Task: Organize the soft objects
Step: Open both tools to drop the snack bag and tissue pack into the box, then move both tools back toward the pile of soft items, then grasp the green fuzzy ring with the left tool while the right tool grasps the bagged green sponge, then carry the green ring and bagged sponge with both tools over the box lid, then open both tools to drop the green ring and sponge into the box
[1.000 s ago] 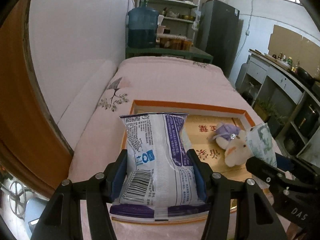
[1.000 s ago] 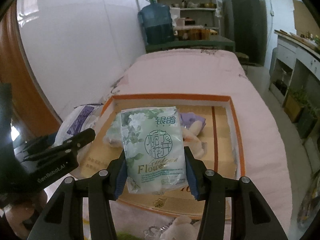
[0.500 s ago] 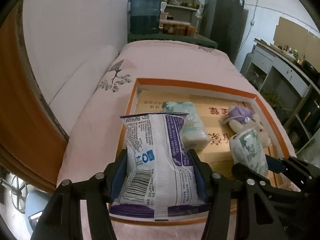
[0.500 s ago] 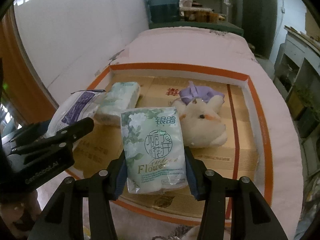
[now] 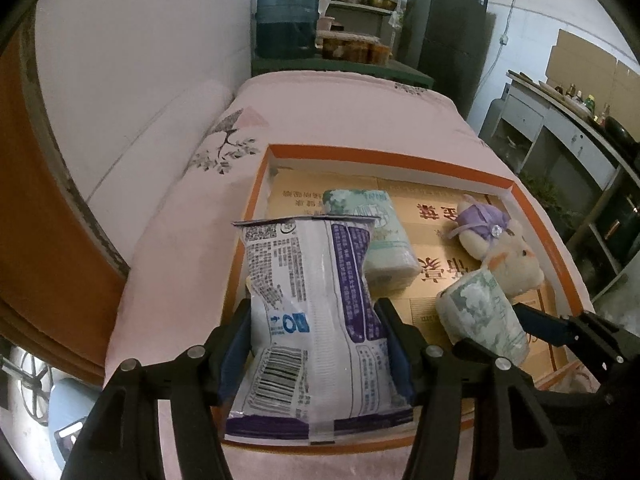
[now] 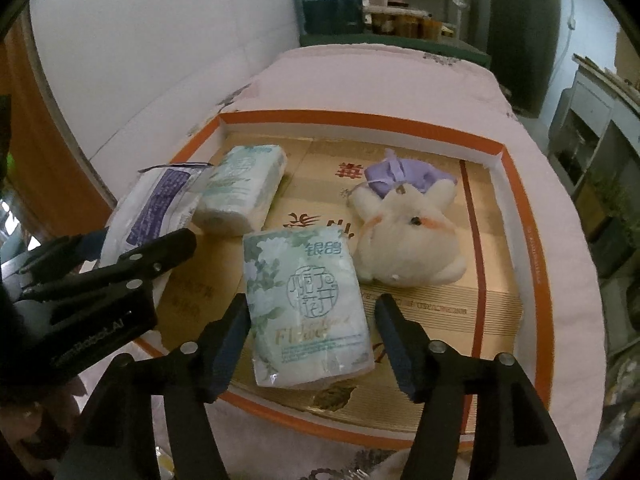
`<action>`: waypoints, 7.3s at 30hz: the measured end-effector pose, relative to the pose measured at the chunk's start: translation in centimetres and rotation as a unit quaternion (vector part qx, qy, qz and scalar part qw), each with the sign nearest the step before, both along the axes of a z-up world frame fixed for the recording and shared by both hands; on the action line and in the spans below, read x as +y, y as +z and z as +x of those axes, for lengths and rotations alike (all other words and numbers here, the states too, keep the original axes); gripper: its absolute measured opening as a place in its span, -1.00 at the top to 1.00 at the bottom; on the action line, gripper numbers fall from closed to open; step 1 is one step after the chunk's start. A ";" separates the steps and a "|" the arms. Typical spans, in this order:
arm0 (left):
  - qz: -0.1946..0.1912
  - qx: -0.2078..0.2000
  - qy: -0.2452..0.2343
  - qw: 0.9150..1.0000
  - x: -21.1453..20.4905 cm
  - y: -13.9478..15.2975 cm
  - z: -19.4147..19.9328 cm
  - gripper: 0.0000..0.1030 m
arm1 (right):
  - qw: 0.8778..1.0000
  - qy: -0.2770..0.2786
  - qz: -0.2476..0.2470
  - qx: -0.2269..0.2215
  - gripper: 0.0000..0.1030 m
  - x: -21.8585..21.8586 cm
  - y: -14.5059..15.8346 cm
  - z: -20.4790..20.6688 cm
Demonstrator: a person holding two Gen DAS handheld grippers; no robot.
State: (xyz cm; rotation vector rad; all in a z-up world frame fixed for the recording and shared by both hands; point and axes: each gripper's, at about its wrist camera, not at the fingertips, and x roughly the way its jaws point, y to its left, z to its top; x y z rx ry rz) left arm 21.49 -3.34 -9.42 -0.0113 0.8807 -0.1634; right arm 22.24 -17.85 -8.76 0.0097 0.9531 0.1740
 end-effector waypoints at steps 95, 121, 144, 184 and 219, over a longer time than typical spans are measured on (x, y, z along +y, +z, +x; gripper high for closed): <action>-0.074 -0.044 -0.016 0.996 4.6 4.9 -17.7 -0.22 | 0.983 0.180 0.021 -0.012 -0.48 5.3 1.6 -25.3; 0.094 0.009 -0.288 0.953 -8.4 -1.5 -13.1 0.69 | 0.988 0.115 0.099 -0.013 0.02 -0.2 2.8 -25.8; -0.094 -0.083 -0.140 0.982 -1.7 8.5 -13.4 0.76 | 0.989 0.055 0.099 -0.094 0.02 -3.5 7.5 -22.5; -0.093 -0.049 -0.033 0.994 -1.6 4.8 -3.2 0.75 | 0.989 -0.018 0.102 -0.108 0.02 -8.1 7.7 -8.8; -0.058 0.000 -0.031 0.998 -2.7 0.1 -0.2 0.75 | 0.995 -0.047 0.087 -0.014 0.02 -9.4 1.2 -2.9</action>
